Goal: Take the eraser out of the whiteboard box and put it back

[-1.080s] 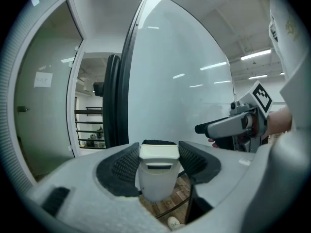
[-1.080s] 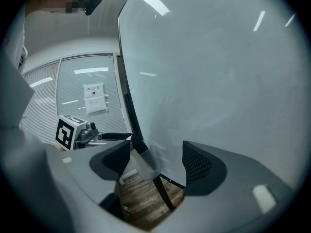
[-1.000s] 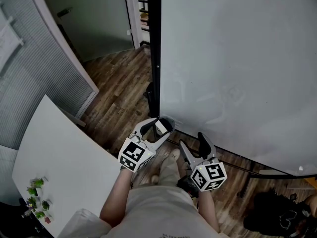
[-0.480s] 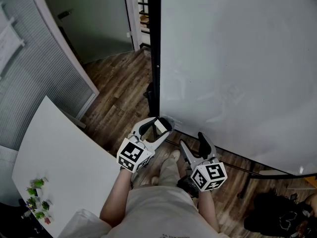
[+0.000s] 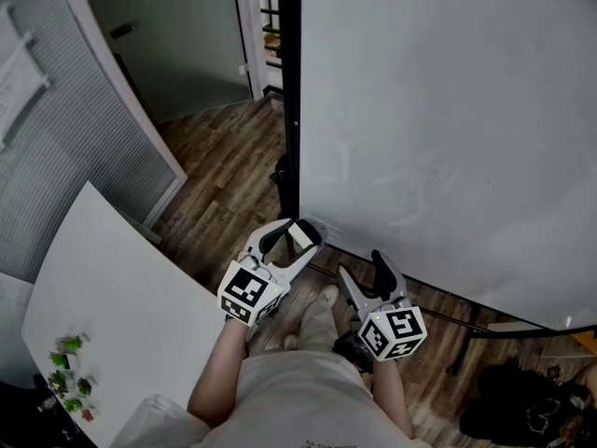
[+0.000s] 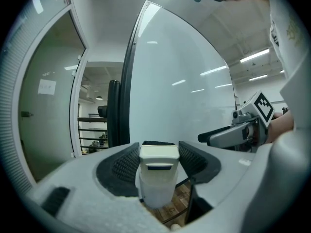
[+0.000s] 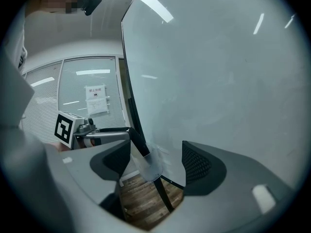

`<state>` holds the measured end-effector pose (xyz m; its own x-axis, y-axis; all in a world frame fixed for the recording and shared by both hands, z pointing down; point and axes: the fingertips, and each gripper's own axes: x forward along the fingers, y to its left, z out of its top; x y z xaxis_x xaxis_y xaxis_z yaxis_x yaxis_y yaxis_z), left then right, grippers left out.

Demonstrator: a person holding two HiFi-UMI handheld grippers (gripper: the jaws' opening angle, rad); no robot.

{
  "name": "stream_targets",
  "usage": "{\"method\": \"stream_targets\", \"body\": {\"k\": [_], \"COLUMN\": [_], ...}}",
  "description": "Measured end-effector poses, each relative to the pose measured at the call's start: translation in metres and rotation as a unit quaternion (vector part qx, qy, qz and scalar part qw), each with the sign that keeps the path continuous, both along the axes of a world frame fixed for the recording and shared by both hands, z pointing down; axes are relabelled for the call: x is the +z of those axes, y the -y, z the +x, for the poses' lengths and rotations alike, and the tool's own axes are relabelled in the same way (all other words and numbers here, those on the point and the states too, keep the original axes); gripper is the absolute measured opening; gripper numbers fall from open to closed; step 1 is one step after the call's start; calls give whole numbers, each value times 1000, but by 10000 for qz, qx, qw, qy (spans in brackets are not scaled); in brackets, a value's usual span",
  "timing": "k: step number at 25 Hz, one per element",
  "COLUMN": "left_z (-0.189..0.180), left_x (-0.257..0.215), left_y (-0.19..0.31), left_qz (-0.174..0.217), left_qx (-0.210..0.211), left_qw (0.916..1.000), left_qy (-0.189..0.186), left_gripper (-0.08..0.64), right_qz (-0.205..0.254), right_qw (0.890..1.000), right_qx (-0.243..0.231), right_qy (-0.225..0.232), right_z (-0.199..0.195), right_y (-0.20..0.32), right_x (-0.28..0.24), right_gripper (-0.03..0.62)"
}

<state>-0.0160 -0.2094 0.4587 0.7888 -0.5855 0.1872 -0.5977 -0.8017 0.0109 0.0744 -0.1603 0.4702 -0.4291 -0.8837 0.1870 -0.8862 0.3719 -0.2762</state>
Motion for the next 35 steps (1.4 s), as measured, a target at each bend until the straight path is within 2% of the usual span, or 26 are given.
{"method": "stream_targets", "body": {"k": [13, 19, 35], "left_z": [0, -5, -16], "left_x": [-20, -29, -62], "left_y": [-4, -5, -17], "left_qz": [194, 146, 469], "left_qx": [-74, -180, -350], "left_qw": [9998, 9991, 9967], "left_qy": [-79, -368, -555], "left_gripper": [252, 252, 252], "right_qz": [93, 156, 277], "right_qw": [10000, 9999, 9996], "right_qx": [-3, -5, -1], "right_qy": [-1, -9, -14], "right_z": [4, 4, 7], "right_y": [-6, -8, -18], "right_x": [-9, -14, -24], "right_gripper": [331, 331, 330]}}
